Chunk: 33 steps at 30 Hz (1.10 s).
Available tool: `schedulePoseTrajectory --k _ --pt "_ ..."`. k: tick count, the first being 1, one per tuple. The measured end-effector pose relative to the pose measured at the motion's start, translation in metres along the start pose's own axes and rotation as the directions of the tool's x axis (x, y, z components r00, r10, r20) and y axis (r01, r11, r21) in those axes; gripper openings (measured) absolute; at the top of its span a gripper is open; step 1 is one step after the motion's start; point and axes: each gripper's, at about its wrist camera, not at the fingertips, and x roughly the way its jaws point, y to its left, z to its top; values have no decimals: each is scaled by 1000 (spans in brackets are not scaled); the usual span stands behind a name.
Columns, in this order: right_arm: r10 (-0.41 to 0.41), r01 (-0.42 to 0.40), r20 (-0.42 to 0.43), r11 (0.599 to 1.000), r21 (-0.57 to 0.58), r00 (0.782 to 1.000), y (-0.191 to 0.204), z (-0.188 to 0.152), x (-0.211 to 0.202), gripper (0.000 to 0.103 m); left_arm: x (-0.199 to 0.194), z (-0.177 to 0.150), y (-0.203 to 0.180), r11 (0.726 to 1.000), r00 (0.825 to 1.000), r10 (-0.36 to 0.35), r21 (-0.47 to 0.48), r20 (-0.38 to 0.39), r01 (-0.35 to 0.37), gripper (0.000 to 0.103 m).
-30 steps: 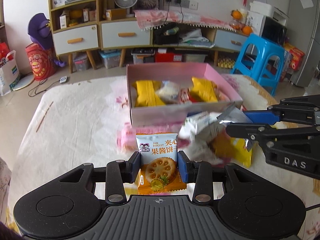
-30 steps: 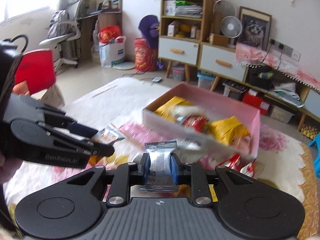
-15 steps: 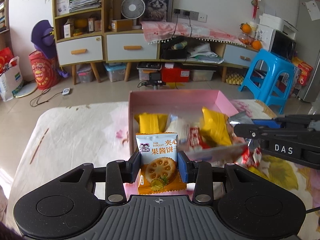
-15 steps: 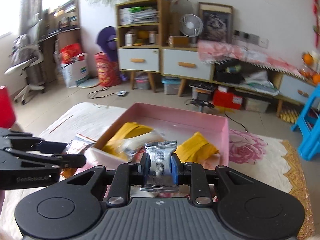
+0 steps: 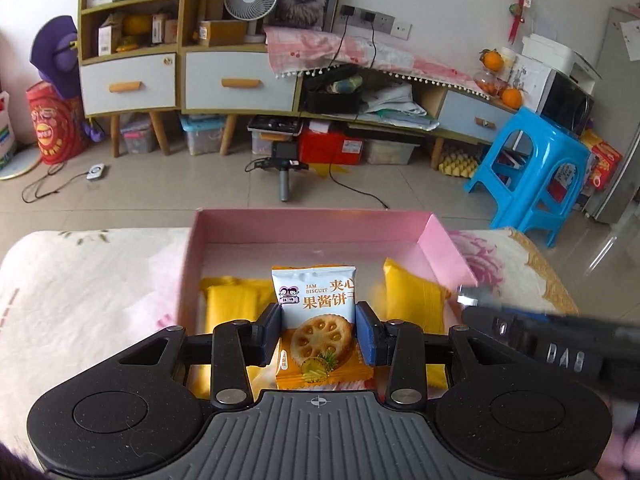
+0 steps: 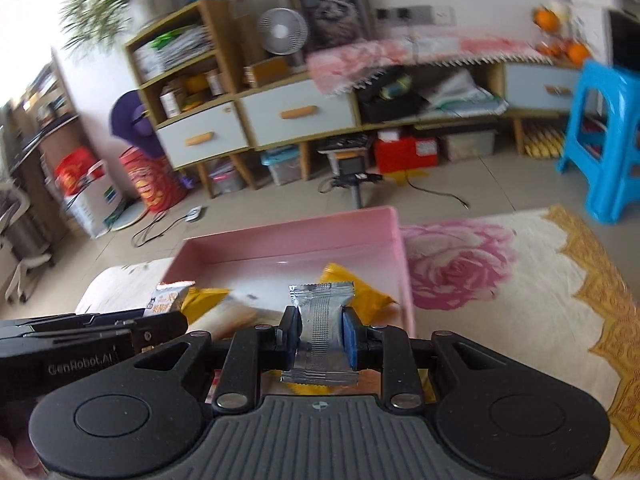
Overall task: Organize snacks
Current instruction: 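Lower both packets into the box and open both tools, then withdraw both tools from the box toward the snack pile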
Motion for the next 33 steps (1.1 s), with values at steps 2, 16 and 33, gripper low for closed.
schedulePoseTrajectory --k 2,16,33 --pt "-6 6 -9 1000 18 1000 -4 -1 2 14 8 4 -5 1000 1000 -7 -2 1 7 37" --pt "-16 16 -1 1000 2 1000 -7 2 -1 26 34 11 -25 999 999 29 -27 -14 -29 50" --pt "-27 28 31 999 -43 999 -2 3 -27 58 -17 -9 -9 998 998 61 27 -4 -61 68"
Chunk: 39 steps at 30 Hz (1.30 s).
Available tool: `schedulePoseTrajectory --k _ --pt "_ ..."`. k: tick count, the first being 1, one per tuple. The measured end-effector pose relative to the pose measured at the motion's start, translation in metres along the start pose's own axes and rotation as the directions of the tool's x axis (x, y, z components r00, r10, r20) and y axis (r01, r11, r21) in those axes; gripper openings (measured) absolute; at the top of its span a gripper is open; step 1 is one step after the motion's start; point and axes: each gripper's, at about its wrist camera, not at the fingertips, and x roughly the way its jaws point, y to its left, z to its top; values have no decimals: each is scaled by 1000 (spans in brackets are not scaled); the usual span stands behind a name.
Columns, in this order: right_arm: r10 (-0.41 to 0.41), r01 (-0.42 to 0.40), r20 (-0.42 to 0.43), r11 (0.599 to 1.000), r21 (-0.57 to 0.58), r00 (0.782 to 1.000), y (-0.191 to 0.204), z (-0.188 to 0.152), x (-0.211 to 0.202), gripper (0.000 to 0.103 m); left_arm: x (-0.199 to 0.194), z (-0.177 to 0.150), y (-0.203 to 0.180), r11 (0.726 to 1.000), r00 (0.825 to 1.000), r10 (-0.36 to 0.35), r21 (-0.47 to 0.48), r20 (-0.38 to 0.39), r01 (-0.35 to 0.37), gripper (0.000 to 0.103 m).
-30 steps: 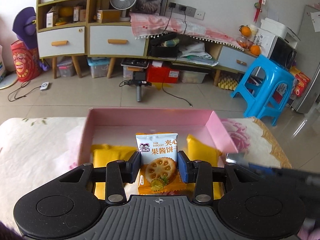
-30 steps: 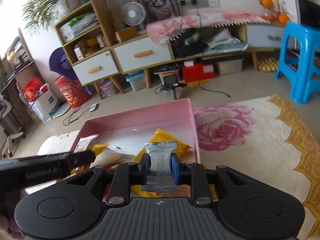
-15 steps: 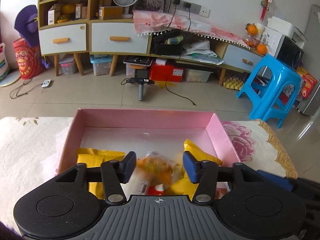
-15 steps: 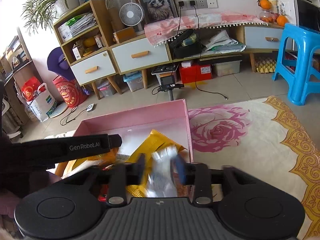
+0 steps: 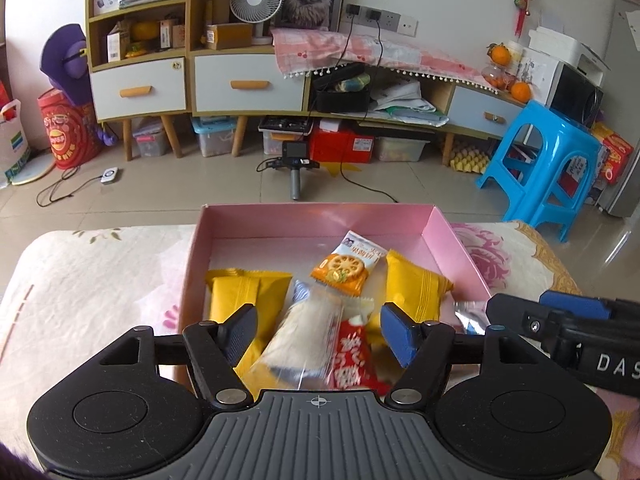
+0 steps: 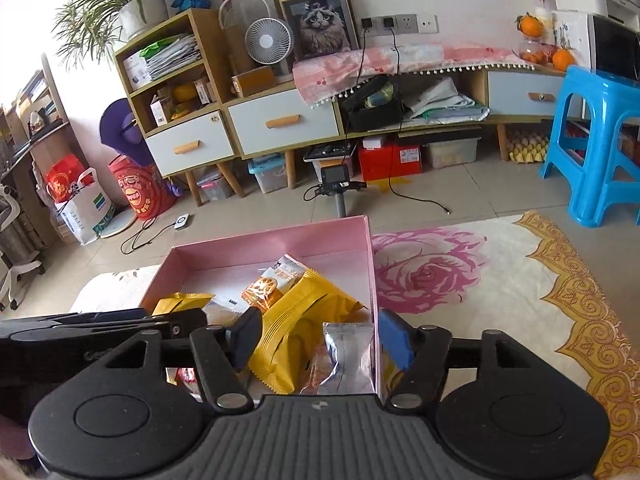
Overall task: Organize snacks
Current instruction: 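Withdraw both tools from the box toward the snack pile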
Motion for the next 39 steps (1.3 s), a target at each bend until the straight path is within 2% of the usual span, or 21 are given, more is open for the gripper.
schedulePoseTrajectory --k 12,15,26,28,39 --pt "-17 18 7 997 -75 1000 15 -7 -25 71 -33 -25 8 1000 1000 -1 18 -26 1 75" --pt "-18 19 5 997 -79 1000 17 -8 -29 73 -40 -34 13 1000 999 -2 14 -37 3 81" --pt "-17 18 11 993 -115 1000 22 -20 -48 84 -63 -65 29 1000 999 -12 -12 -48 12 89" --pt "-12 14 17 993 -121 1000 24 -23 -52 85 -65 -71 28 1000 999 -9 -4 -48 9 93" --pt "-6 11 28 984 -180 1000 28 -58 -62 93 -72 -98 21 998 999 -7 66 -48 10 96"
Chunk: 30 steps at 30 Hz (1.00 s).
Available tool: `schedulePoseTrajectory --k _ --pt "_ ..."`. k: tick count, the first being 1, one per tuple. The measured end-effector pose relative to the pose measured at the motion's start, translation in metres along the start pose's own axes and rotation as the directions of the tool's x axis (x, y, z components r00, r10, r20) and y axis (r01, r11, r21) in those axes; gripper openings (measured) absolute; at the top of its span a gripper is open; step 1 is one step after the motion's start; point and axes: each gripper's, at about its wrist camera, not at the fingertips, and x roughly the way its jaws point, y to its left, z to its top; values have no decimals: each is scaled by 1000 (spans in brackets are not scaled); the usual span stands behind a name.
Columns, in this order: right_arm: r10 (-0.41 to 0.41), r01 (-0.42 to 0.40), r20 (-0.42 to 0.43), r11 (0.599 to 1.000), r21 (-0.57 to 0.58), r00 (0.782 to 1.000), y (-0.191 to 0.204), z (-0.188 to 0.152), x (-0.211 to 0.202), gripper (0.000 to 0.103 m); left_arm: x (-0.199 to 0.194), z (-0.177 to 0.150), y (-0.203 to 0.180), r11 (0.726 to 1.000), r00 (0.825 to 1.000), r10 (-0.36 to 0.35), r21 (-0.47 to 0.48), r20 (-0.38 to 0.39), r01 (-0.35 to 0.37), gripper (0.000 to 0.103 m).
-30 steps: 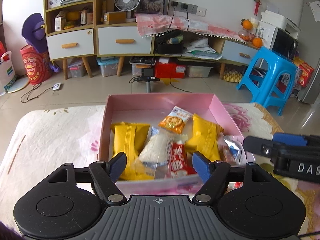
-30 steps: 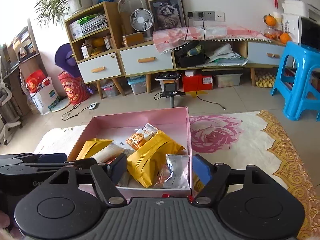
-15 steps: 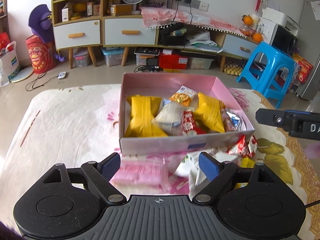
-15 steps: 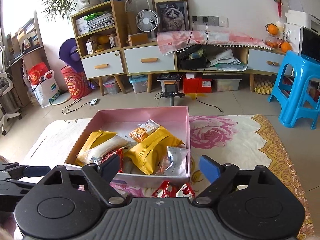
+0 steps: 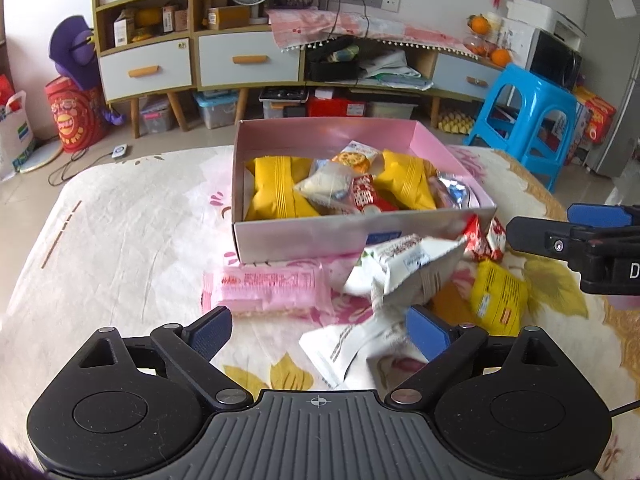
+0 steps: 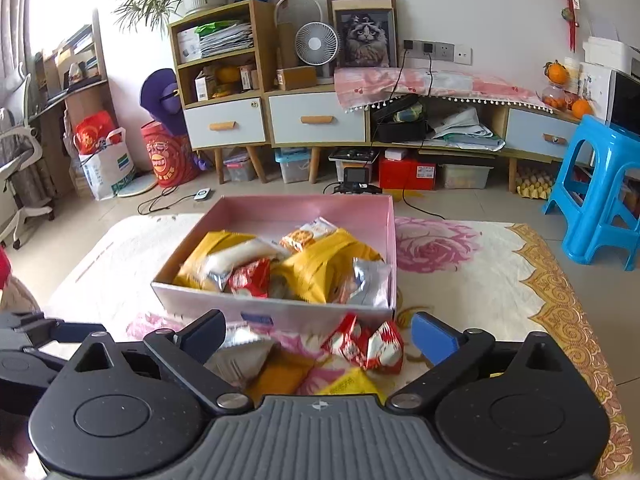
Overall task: Organize snacks
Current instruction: 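Withdraw both tools from the box toward the snack pile, then move the left tool onto the white crumpled packet while the right tool approaches the yellow bag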
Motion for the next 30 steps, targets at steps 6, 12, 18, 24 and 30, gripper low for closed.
schedulePoseTrajectory --k 6,12,18,24,30 --pt "-7 7 -19 999 -35 1000 -4 -19 -2 93 2 -18 3 999 1000 -1 42 19 0 96" --pt "-37 33 -54 996 -77 998 -9 -34 1 93 8 -31 6 998 1000 -17 58 20 15 96" --pt "-53 47 -92 996 -76 994 -10 -40 8 93 8 -29 -4 989 994 -86 124 61 78 96" --pt "-67 60 -105 996 -63 992 -10 -39 19 93 16 -19 -14 971 981 -174 183 82 157 93" --pt "-75 69 -149 997 -45 986 -10 -43 34 93 25 -17 -8 968 974 -225 117 24 221 76"
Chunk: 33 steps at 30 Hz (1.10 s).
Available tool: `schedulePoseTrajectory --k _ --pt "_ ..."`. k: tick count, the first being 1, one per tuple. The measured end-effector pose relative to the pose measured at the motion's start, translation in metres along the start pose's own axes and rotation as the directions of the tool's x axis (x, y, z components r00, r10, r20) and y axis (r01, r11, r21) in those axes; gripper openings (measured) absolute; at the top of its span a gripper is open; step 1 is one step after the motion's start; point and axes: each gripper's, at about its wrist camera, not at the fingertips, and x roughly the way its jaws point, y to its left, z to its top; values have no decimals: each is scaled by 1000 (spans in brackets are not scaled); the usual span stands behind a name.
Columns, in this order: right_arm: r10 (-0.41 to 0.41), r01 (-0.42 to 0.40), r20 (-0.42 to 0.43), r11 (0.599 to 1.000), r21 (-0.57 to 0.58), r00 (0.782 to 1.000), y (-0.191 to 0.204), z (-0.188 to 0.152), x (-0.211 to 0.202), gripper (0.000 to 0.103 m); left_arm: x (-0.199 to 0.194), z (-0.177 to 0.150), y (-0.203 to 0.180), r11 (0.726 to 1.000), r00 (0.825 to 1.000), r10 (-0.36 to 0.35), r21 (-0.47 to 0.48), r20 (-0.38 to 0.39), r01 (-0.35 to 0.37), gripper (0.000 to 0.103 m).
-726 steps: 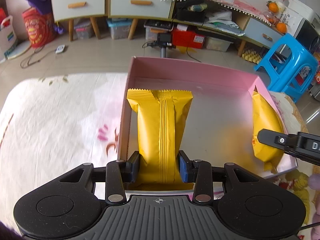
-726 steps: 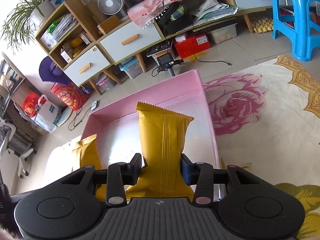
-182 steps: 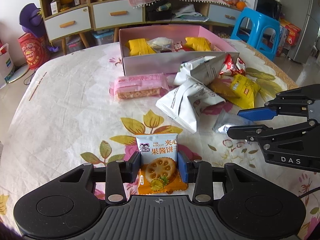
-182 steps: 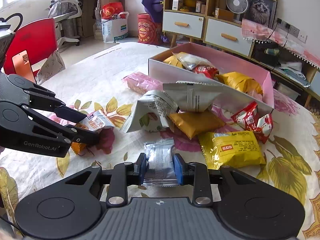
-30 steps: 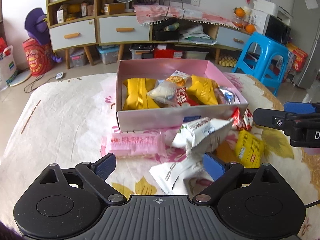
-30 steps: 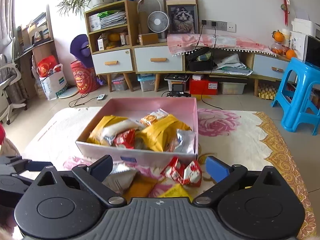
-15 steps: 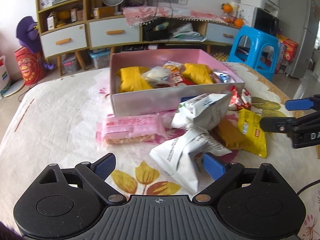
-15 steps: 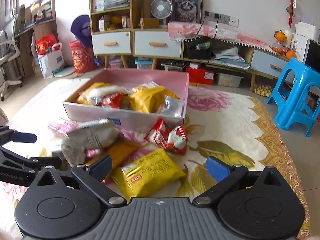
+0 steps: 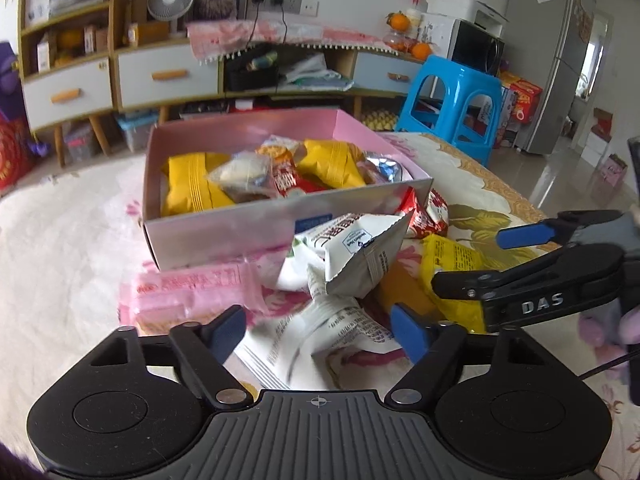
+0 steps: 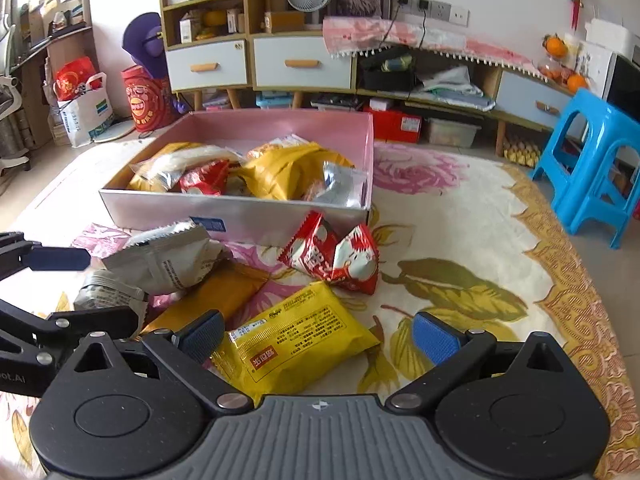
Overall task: Organize snacks
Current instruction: 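Move the left tool onto the white crumpled packet while the right tool approaches the yellow bag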
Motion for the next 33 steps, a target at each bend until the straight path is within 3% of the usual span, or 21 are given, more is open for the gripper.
schedulePoseTrajectory --k 7,14,19,21,24,33 --pt "12 -13 -24 1000 -22 1000 -12 -7 -1 93 -11 -6 1 1000 1000 11 8 -8 -11 61" --pt "-24 23 -25 997 -68 999 -28 -15 -14 93 -24 -14 10 998 997 67 3 -31 -67 60" --pt "-8 6 -25 998 -62 1000 -28 -14 -16 93 -28 -17 16 997 997 70 -34 -46 -71 65" --pt "6 -8 -27 998 -69 1000 -22 -12 -15 93 -25 -17 18 995 995 84 -51 -49 -86 76" --pt "20 -23 -34 996 -88 999 -13 -10 -10 93 -19 -15 18 993 995 86 -81 -57 -90 84" --pt "28 -36 -72 993 -109 997 2 -13 3 91 0 -9 27 969 993 73 -229 -96 -93 86"
